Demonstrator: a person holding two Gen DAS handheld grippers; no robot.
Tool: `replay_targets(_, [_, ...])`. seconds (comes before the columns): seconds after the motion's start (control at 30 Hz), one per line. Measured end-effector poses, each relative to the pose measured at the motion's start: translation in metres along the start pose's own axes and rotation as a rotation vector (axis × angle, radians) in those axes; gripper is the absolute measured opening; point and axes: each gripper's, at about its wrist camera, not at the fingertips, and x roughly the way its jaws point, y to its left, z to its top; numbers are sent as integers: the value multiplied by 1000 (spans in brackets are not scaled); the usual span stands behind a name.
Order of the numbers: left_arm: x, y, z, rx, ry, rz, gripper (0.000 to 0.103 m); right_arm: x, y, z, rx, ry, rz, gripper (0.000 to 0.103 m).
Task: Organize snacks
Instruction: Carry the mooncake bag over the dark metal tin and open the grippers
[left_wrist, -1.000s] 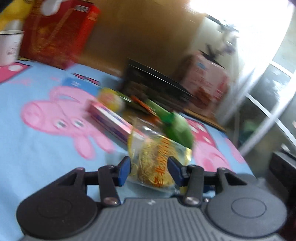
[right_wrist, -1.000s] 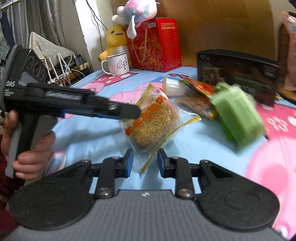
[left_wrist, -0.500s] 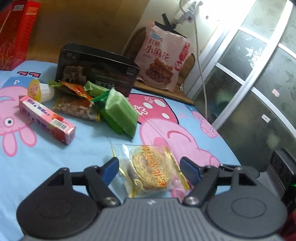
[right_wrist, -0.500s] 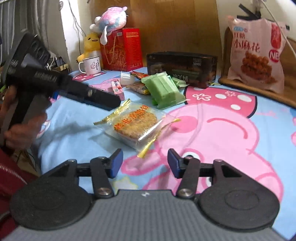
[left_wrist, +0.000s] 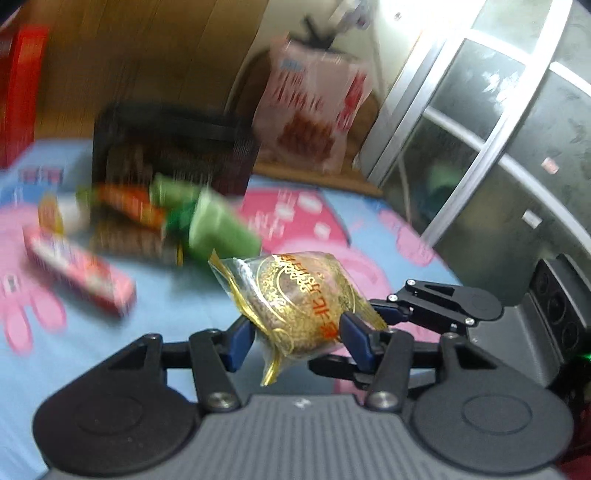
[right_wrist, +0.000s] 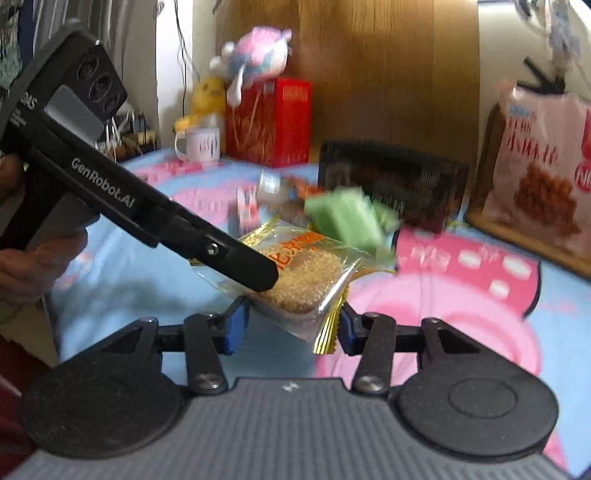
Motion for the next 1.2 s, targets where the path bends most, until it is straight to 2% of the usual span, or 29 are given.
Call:
replay_targets(0.13, [-7, -4, 44, 74, -80, 16, 52, 2, -17, 42, -39, -71, -18, 50])
replay_targets(0.27, [12, 12, 103, 66, -141, 56, 52, 34, -57, 86, -42, -108, -44, 50])
replay_targets(0.4, [55, 43, 154, 15, -123, 104, 53, 89, -113, 119, 66, -61, -16, 50])
replay_targets(0.53, [96, 72, 176, -30, -73, 154, 54, 135, -142, 123, 141, 9, -4, 50])
replay_targets(0.63, [121, 91, 183, -46, -44, 187, 56, 164, -153, 122, 157, 57, -9, 51])
replay_targets(0.73, [135, 104, 182, -68, -32, 208, 62, 181, -154, 120, 117, 67, -86, 58])
replay_targets(0.8, [137, 109, 181, -75, -46, 202, 67, 184, -152, 119, 79, 44, -133, 71])
replay_targets(0.83, [136, 111, 182, -77, -54, 200, 69, 182, -151, 118, 68, 26, -146, 73])
replay_targets(1.0, [96, 111, 175, -83, -116, 168, 69, 146, -147, 106, 95, -86, -169, 73])
replay_targets(1.07, [74, 112, 162, -88, -133, 137, 69, 121, -144, 95, 137, -137, -156, 73])
replay_targets(1.13, [63, 110, 147, -76, -126, 127, 69, 98, -139, 80, 185, -162, -101, 73])
replay_targets(1.2, [58, 110, 129, -57, -112, 159, 70, 89, -136, 64, 246, -128, -6, 71])
